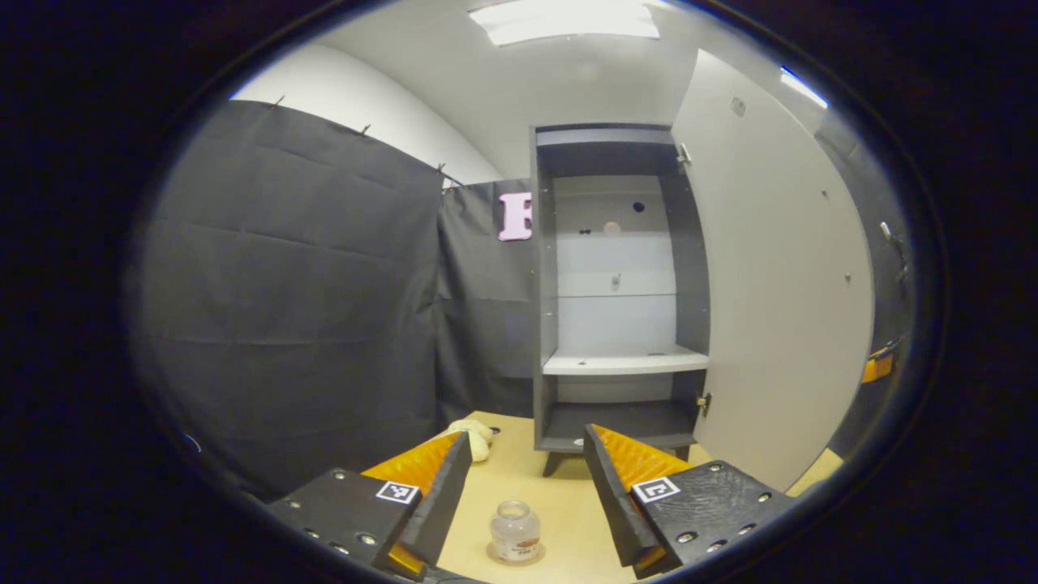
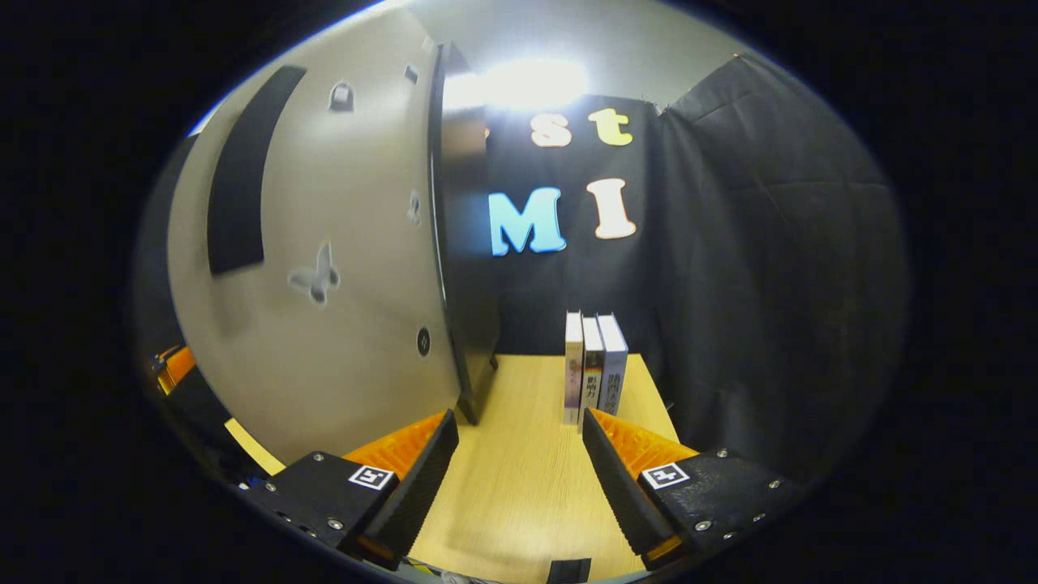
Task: Open the cabinet door with the right hand, grasp the bottle in the cabinet with the left hand and place it on the coaster, then close the cabinet door with the right hand.
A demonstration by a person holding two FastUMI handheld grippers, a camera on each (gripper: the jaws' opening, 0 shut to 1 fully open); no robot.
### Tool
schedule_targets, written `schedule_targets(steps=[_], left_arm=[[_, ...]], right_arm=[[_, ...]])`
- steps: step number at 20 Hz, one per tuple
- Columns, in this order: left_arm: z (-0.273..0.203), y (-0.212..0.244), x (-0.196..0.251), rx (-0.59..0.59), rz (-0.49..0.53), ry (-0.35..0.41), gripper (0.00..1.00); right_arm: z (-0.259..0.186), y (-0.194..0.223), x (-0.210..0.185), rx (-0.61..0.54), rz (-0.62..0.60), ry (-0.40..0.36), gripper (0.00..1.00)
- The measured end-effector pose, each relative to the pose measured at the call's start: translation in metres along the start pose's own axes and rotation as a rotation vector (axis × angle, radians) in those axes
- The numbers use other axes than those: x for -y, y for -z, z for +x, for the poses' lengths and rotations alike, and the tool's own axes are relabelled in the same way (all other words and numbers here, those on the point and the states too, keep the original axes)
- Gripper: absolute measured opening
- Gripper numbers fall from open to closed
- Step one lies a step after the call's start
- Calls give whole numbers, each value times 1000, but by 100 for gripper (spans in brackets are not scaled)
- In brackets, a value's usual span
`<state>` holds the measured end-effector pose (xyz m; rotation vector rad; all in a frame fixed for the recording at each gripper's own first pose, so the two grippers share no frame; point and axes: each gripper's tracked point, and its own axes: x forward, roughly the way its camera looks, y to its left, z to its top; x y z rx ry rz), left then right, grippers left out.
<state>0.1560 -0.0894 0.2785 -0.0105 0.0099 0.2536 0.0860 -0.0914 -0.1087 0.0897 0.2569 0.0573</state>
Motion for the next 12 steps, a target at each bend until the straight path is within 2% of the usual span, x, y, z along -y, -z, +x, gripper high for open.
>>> schedule_targets(steps=[3,4,5,6,7,8,9,10,11,12], left_arm=[[-3,-23,17,4,10,38,80],[-5,-31,21,12,12,46,74],[-7,-37,25,21,13,53,74],[-10,-39,26,20,6,61,80],[-11,-41,28,19,-3,71,74],[-11,-42,29,22,-9,81,91],[-9,-43,29,19,-11,97,86],[-5,-42,28,19,-9,109,86],[-1,-42,23,20,-8,113,86],[2,-43,20,20,-11,121,80]], right_arm=[[-9,-38,-14,80,60,-46,93],[-14,-48,-20,100,77,-64,92],[-17,-57,-23,120,90,-76,93],[-20,-67,-23,138,99,-77,93],[-23,-75,-23,155,109,-74,93],[-26,-84,-23,174,123,-71,92],[-27,-92,-24,194,138,-63,93],[-30,-99,-27,212,150,-59,91],[-33,-104,-31,227,152,-56,94],[-34,-109,-36,238,142,-50,94]])
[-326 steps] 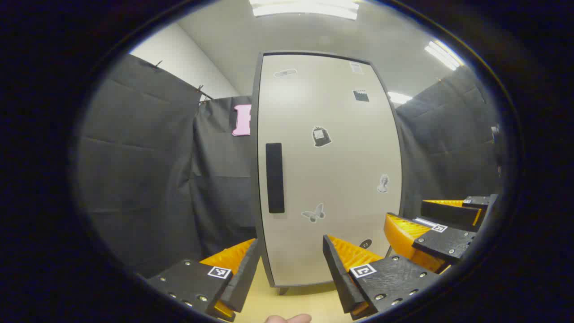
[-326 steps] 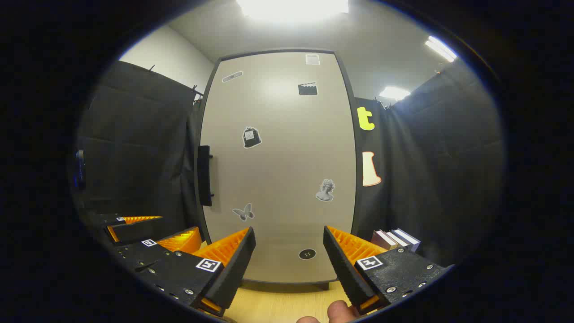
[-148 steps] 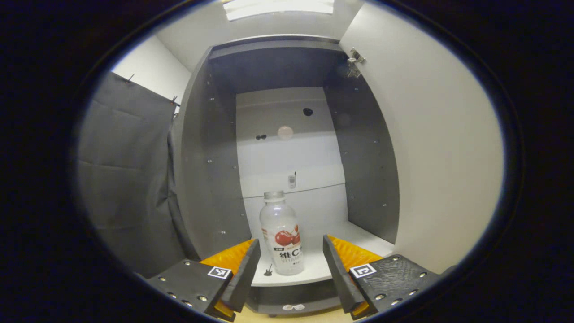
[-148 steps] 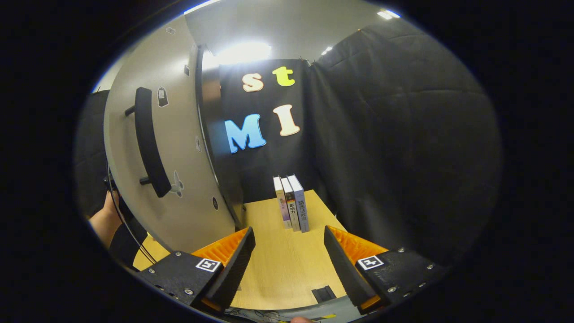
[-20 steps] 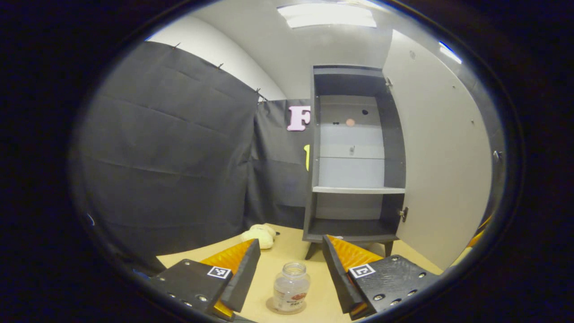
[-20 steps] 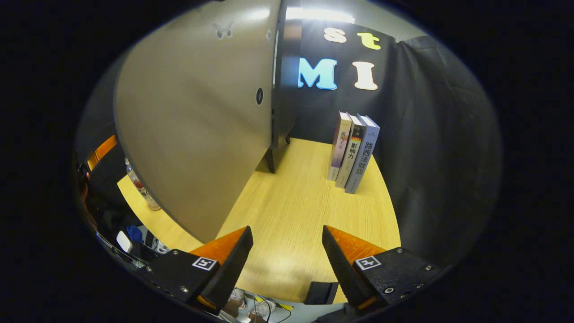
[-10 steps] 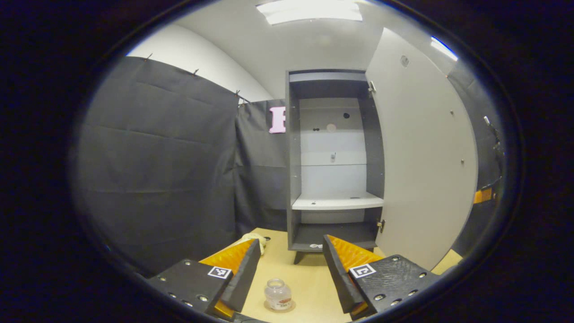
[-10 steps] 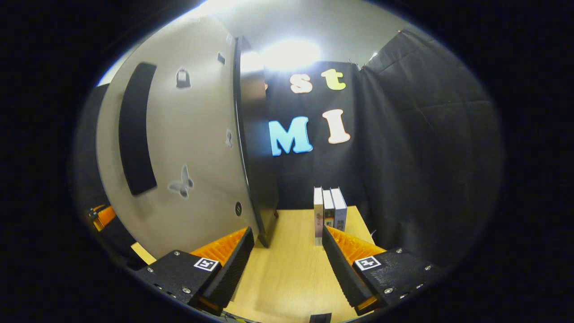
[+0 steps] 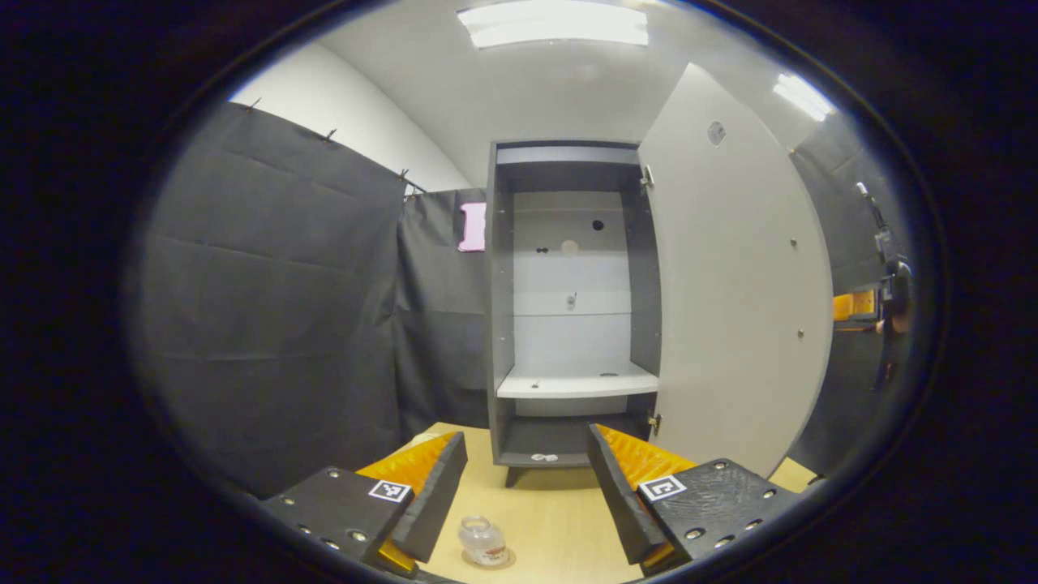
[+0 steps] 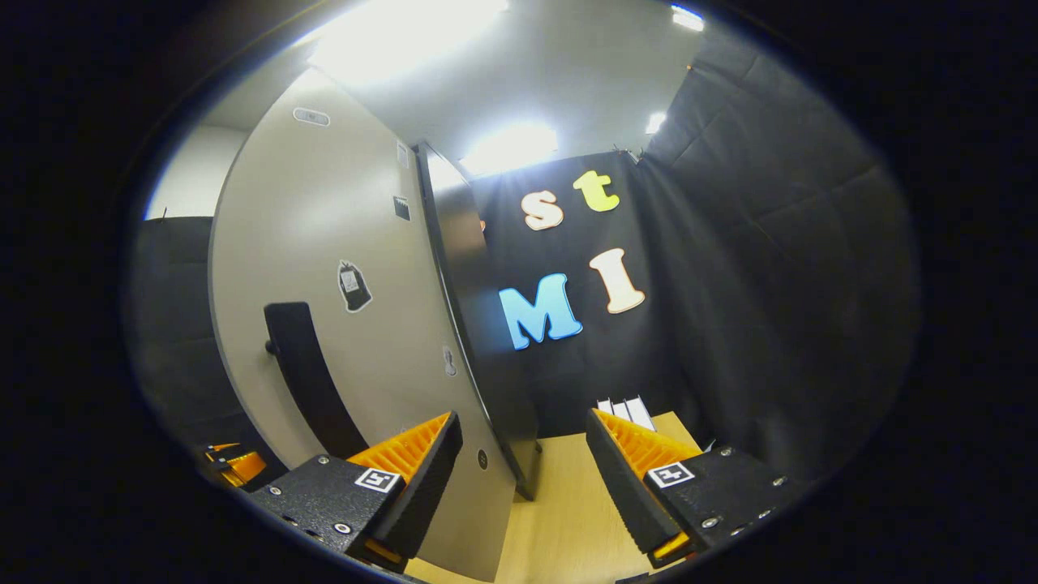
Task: Open the cabinet door with the right hand, grasp the bottle in the cabinet with the left hand and place it on the coaster, then close the cabinet door with the right hand.
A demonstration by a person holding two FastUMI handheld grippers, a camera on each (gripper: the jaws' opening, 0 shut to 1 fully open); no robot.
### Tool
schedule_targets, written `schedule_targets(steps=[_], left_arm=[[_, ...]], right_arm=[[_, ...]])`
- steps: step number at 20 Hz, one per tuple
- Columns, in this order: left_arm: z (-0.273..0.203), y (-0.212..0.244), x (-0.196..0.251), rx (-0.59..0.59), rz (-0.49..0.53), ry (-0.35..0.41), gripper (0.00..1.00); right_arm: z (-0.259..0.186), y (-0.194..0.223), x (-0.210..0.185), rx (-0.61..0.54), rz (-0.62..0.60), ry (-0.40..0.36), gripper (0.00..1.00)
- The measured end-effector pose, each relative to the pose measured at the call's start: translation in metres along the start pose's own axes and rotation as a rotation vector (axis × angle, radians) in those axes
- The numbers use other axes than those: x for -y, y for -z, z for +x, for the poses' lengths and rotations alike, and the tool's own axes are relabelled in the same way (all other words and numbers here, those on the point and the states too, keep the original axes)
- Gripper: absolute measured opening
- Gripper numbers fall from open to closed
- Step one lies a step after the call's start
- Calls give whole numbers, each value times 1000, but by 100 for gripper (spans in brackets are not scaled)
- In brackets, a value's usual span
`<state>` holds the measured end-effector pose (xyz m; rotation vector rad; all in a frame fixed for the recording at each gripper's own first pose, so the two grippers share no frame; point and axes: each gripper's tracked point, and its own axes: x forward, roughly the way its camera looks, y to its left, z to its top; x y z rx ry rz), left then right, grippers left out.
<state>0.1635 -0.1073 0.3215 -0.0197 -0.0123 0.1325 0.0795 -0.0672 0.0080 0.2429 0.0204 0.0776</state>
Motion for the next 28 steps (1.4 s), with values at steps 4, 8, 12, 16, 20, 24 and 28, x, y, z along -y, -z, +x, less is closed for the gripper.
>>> schedule_targets(steps=[4,8,12,16,20,24,28], left_arm=[[19,0,-17,-3,5,45,86],[30,-3,-42,12,35,55,86],[49,5,-66,-5,40,67,91],[69,6,-85,-2,18,115,80],[84,16,-103,-11,-2,174,86],[90,27,-120,-27,36,230,86],[85,34,-128,-44,56,265,86]], right_arm=[[-6,-2,-26,25,-72,18,90],[-8,0,-35,36,-95,67,93],[-6,8,-49,20,-41,82,93],[-5,13,-79,23,-58,94,94],[0,20,-110,45,-75,98,94],[9,27,-128,61,-74,133,93],[14,29,-138,46,-31,162,94]])
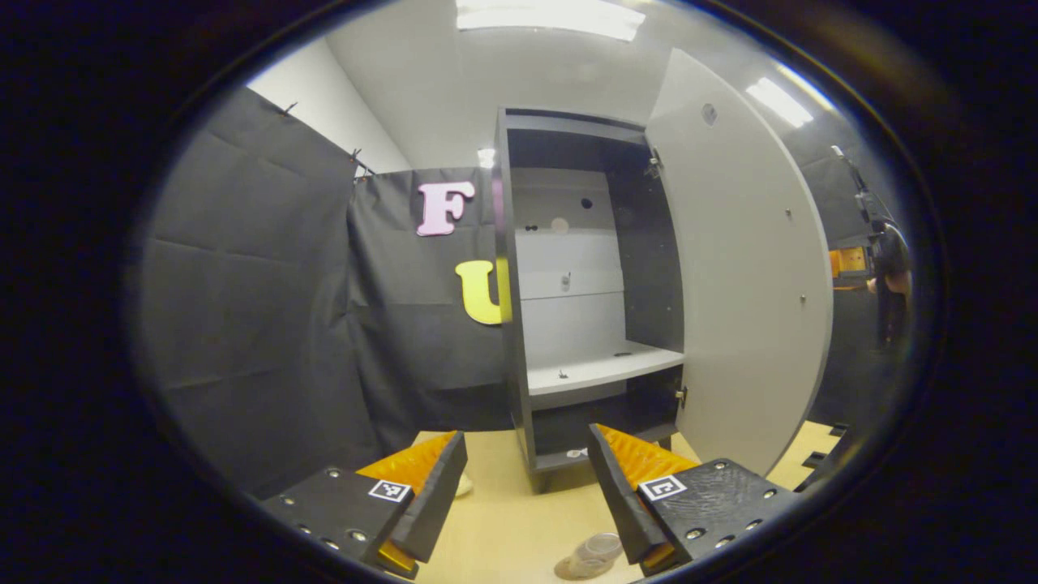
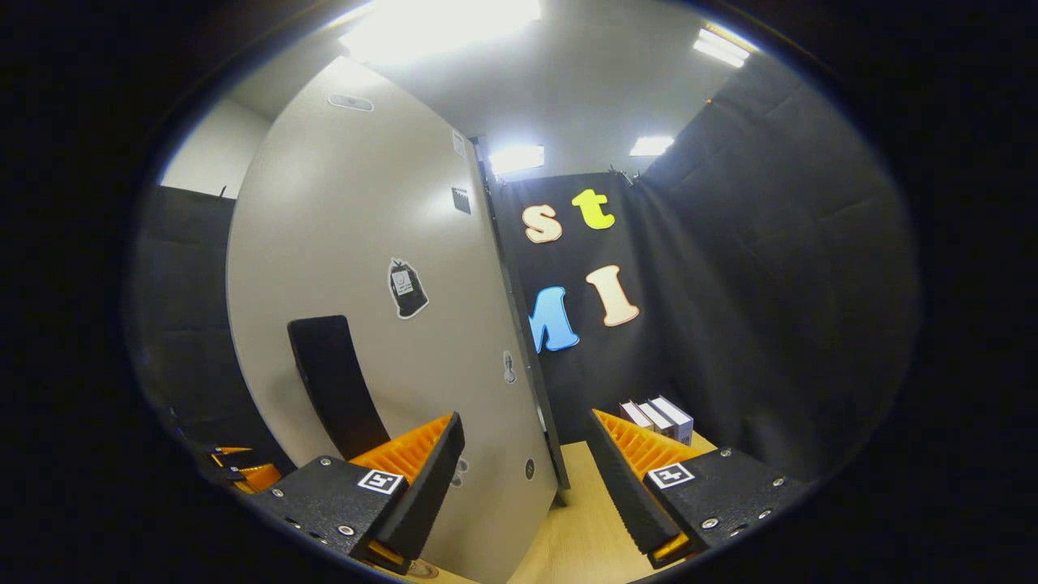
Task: Open the cabinet door with the right hand, grasp the bottle in the cabinet with the left hand and place it on the coaster, then close the cabinet door with the right hand.
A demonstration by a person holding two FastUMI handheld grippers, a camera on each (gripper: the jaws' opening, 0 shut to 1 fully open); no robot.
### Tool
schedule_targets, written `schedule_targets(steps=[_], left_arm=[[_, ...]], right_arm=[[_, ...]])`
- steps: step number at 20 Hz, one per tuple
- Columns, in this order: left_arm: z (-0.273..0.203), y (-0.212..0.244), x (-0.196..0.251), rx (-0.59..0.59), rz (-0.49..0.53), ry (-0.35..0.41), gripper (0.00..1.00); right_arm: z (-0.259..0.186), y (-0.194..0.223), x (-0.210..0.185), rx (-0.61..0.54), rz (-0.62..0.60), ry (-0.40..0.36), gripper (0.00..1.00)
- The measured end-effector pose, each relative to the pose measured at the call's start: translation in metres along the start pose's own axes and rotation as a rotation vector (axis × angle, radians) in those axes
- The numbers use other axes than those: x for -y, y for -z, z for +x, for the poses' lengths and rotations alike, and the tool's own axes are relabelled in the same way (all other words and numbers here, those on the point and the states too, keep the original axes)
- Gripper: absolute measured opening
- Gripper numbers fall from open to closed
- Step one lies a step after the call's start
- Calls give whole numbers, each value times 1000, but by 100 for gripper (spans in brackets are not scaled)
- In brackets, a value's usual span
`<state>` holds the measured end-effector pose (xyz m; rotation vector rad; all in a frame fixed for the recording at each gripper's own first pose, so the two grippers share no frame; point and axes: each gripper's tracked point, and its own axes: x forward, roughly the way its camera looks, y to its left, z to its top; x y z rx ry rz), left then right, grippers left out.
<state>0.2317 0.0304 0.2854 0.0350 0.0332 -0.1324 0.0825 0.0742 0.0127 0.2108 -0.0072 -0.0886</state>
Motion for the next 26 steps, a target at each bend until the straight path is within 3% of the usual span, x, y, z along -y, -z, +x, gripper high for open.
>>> schedule_targets(steps=[4,7,9,11,12,16,22,24,25,26], left_arm=[[-4,9,-5,-14,-21,-7,86],[0,6,-9,-12,-27,-21,91],[1,0,-13,-14,-22,-37,86],[1,-11,-9,-3,-22,-40,91],[1,-13,-6,-2,-22,-47,86],[5,-15,2,-6,-27,-73,86],[12,-7,-9,-37,-130,-136,86],[10,-10,-18,-36,-128,-157,86],[8,-12,-24,-34,-114,-173,91],[10,-14,-25,-28,-103,-181,86]], right_arm=[[6,3,-19,-1,-14,-22,94],[15,6,-43,-9,-16,-84,94],[28,11,-57,-9,10,-125,94],[43,17,-71,-21,32,-162,93],[49,19,-80,-27,39,-184,93],[70,29,-118,-64,40,-265,93],[70,59,-150,-136,-19,-344,95],[65,67,-157,-151,-39,-362,95],[64,71,-159,-154,-57,-366,95],[63,73,-160,-156,-78,-365,95]])
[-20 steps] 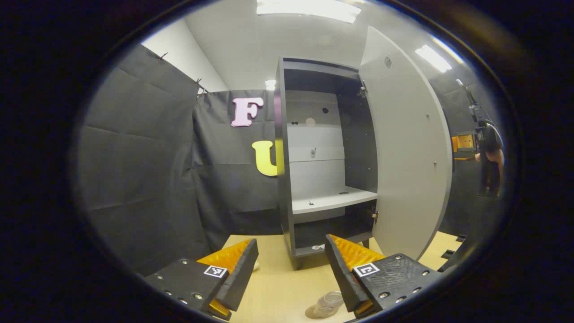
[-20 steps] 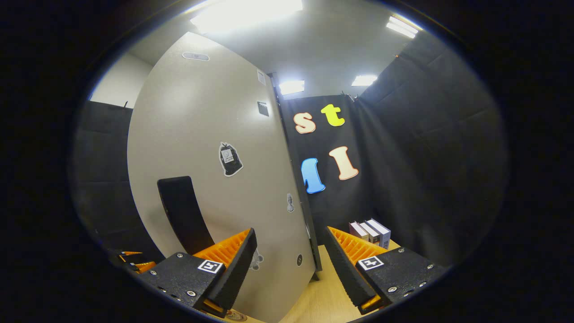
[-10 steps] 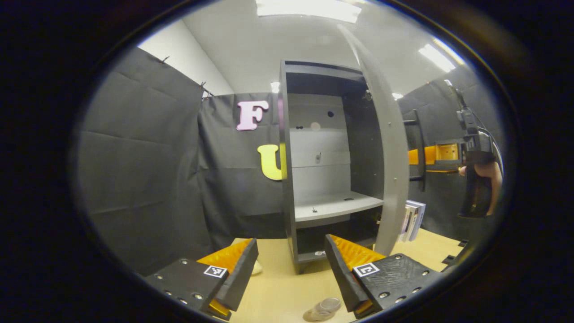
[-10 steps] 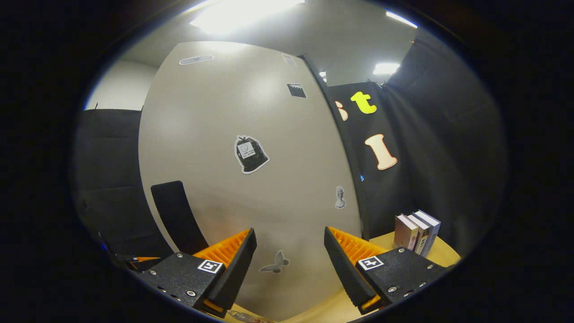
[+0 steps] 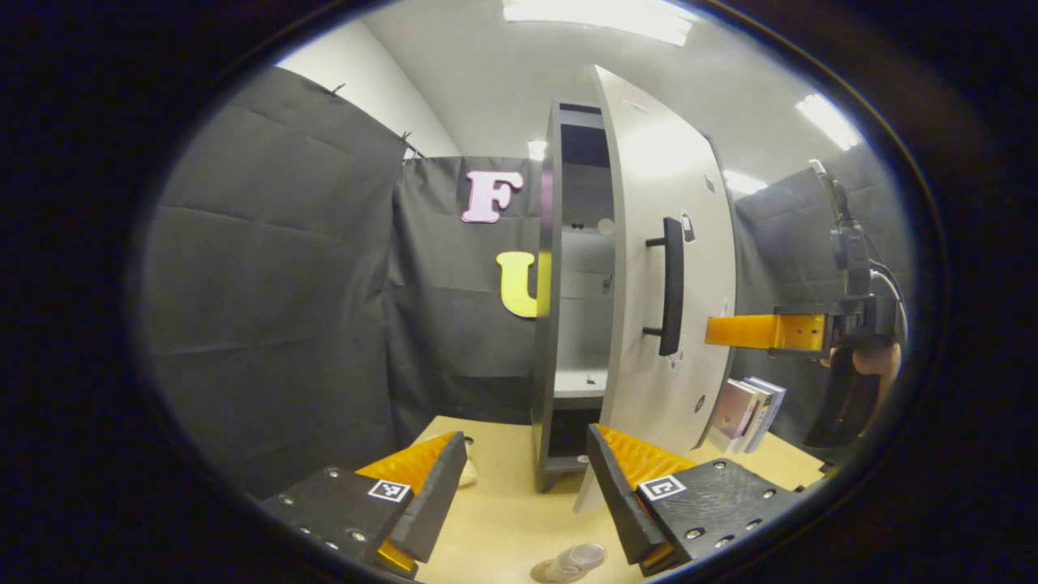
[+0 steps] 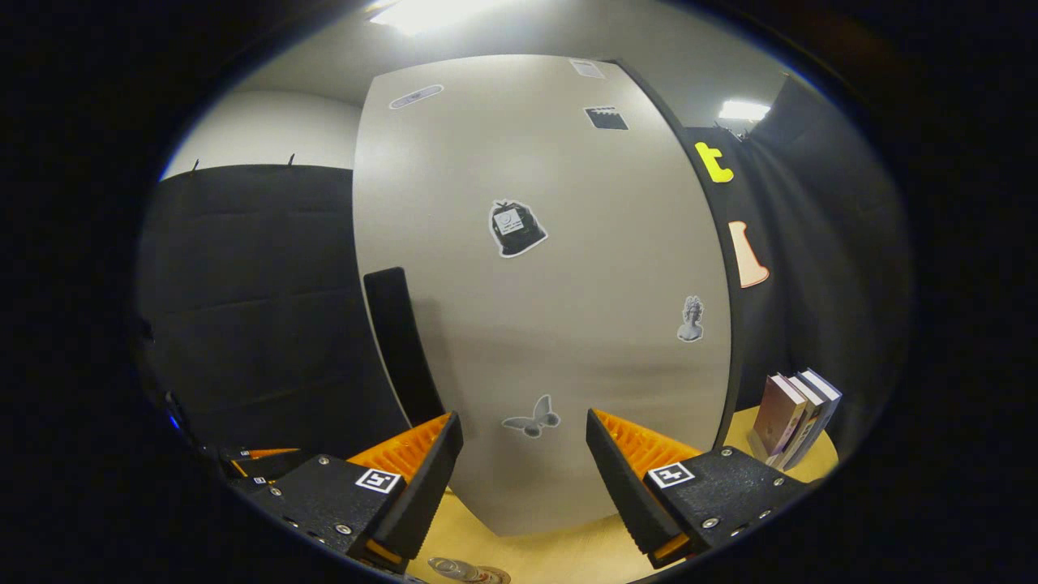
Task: Open the cabinet door with the right hand, grasp the bottle in the cabinet with the left hand and place it on the coaster, then close the cabinet door with the right hand.
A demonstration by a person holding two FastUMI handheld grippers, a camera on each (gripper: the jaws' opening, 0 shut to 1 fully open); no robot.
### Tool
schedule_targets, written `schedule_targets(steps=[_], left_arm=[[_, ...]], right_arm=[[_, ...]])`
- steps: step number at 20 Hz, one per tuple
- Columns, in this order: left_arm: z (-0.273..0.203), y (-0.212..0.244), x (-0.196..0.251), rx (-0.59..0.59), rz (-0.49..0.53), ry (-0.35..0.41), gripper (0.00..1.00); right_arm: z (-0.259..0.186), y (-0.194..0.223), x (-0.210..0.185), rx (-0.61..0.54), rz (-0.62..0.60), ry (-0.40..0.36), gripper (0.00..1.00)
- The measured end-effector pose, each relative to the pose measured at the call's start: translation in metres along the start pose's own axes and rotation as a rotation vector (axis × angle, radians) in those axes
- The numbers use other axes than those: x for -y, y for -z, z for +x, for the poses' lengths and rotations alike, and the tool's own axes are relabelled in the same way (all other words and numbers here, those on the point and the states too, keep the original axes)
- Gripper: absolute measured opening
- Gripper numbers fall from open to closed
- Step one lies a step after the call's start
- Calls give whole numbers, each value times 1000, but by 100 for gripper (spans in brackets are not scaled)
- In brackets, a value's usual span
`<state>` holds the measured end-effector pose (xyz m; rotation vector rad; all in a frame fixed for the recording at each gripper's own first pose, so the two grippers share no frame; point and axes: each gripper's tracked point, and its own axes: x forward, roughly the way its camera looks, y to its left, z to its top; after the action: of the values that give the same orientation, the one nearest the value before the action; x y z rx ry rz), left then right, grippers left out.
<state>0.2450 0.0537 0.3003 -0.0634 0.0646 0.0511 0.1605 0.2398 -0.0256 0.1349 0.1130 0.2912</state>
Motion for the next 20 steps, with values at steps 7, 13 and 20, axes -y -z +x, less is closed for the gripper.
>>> schedule_targets(steps=[7,13,20], left_arm=[[15,-7,19,29,-16,15,86],[37,-16,46,50,-8,52,86],[45,-24,87,67,20,124,86]], right_arm=[[-1,20,6,-46,-150,85,94],[-27,20,28,-34,-153,179,95],[-38,14,52,-27,-138,256,95]])
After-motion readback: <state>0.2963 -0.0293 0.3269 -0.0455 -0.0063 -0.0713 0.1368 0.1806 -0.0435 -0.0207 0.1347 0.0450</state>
